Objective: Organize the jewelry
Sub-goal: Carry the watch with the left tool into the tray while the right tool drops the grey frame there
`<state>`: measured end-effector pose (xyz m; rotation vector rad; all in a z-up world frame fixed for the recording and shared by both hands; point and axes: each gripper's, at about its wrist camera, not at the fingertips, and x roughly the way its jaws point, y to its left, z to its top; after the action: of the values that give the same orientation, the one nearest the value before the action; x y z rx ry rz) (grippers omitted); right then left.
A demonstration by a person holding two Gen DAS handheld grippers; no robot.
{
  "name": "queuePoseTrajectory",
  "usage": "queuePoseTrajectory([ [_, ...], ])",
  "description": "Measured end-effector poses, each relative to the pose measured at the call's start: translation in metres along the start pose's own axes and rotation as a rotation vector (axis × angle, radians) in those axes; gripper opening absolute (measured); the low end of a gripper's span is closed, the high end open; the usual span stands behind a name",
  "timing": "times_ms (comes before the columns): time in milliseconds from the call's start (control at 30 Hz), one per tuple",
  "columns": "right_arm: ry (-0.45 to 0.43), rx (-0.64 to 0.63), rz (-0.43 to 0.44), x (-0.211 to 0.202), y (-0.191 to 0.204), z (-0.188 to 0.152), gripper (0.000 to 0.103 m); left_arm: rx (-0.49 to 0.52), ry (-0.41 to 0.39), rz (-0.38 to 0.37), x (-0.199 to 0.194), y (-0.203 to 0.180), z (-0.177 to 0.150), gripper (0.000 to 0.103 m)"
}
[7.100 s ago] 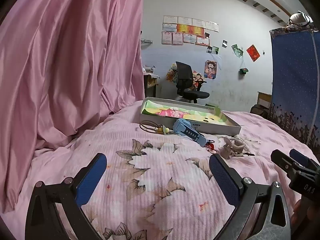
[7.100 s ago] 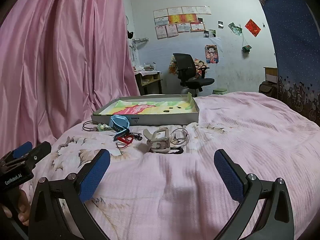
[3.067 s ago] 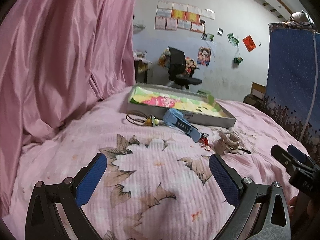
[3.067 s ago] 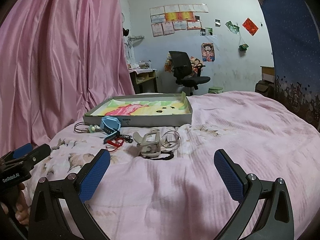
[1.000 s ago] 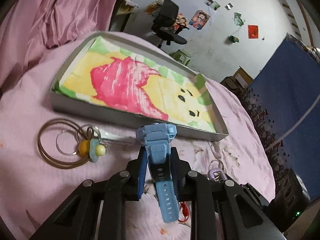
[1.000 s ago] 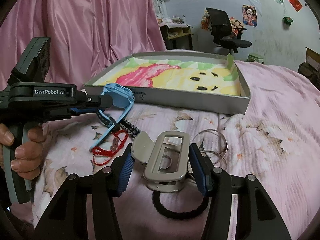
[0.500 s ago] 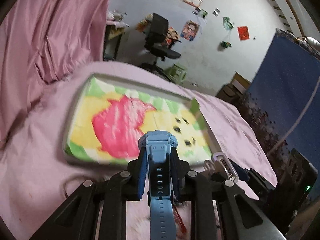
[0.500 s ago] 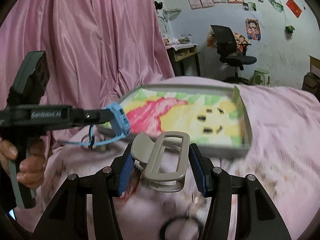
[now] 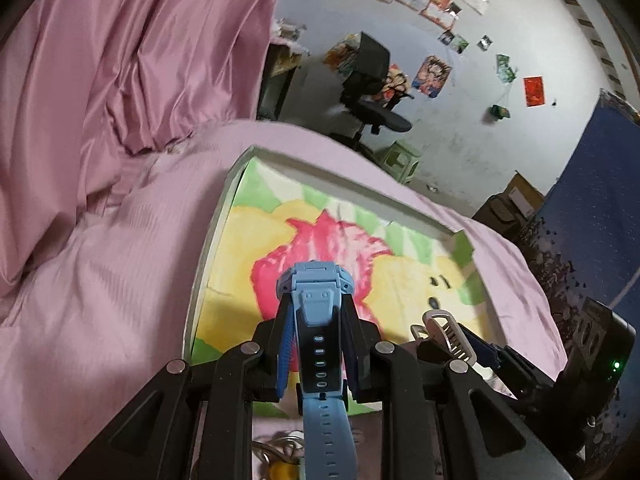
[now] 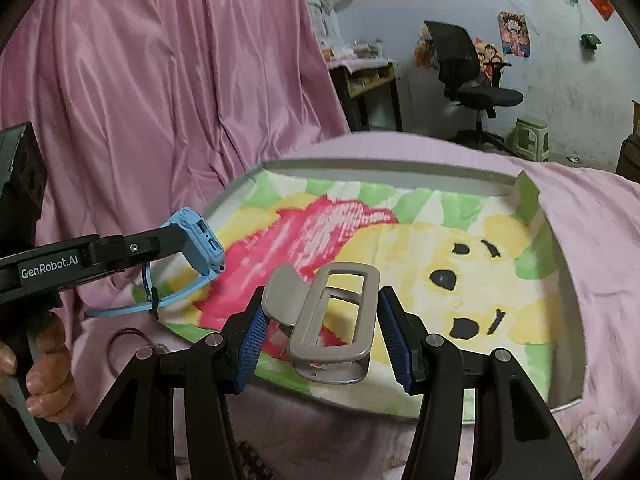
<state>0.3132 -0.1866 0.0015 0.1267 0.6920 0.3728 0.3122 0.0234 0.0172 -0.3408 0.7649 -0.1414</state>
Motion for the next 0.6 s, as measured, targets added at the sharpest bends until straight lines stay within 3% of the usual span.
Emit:
queuePoseTrajectory([
  [133, 0.045, -0.01, -0.018, 0.012, 0.002, -0.005, 0.049, -0.009, 0.03, 0.026, 0.007, 0.002, -0.004, 0.021],
  [300, 0.064, -0.007, -0.023, 0.008, -0.002, -0.009, 0.05, 0.033, 0.014, 0.031, 0.001, -0.002, -0.012, 0.021],
  [467, 0.032, -0.002, -0.035, -0.012, -0.005, -0.015, 0.067, 0.056, -0.027, 0.023, -0.017, -0.006, -0.023, 0.025],
  [533, 0.007, -0.007, -0.041, -0.024, -0.006, -0.017, 0.069, 0.07, -0.059, 0.02, -0.028, -0.009, -0.029, 0.035],
  [600, -0.03, -0.011, -0.056, -0.038, -0.006, -0.02, 0.074, 0.084, -0.106, 0.032, -0.04, -0.011, -0.037, 0.063],
])
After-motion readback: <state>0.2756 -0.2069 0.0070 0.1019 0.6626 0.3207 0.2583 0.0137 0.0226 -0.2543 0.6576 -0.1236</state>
